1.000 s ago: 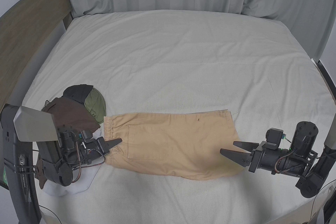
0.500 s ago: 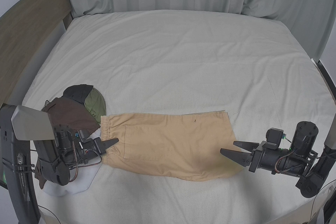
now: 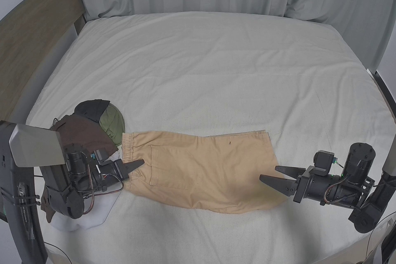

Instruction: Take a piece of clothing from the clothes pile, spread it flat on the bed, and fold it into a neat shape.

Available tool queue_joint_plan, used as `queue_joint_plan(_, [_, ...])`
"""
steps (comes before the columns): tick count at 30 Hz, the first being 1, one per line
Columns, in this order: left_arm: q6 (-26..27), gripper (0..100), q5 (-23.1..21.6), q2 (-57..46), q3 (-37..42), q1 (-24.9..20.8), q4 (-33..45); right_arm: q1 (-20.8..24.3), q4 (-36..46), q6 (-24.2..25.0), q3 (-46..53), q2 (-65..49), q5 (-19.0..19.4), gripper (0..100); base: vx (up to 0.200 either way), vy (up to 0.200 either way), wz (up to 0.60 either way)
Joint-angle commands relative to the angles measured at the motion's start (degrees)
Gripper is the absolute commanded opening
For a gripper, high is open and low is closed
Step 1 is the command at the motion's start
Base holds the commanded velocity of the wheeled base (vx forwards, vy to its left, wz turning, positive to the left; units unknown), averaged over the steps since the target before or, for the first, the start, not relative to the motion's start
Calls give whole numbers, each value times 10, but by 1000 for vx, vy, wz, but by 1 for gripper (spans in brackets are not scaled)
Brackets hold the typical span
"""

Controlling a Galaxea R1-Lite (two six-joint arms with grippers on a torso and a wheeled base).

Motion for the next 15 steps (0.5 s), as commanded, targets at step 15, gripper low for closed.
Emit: queue_joint_plan(15, [0,0,16,-15,1,-21,-1,-3,0,-1,-1,-3,0,100,0,0,0])
